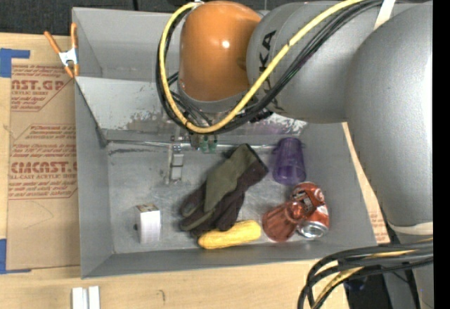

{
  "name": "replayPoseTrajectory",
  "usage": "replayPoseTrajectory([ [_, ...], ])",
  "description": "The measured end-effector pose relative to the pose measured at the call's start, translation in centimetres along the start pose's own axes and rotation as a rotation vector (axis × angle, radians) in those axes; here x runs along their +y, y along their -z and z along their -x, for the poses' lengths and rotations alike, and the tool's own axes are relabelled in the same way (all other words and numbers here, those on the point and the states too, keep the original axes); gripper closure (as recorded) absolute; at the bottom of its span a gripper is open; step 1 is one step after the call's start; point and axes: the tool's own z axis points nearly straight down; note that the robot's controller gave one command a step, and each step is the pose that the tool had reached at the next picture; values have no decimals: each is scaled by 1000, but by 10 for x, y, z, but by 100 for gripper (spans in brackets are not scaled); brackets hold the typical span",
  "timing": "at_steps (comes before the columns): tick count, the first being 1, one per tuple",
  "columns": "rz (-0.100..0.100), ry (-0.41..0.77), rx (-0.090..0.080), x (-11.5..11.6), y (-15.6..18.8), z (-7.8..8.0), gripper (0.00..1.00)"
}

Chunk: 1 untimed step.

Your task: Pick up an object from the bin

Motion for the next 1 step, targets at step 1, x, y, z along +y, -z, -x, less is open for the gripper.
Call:
replayPoseTrajectory([
  [1, 1, -2, -8, -1, 5, 2, 100],
])
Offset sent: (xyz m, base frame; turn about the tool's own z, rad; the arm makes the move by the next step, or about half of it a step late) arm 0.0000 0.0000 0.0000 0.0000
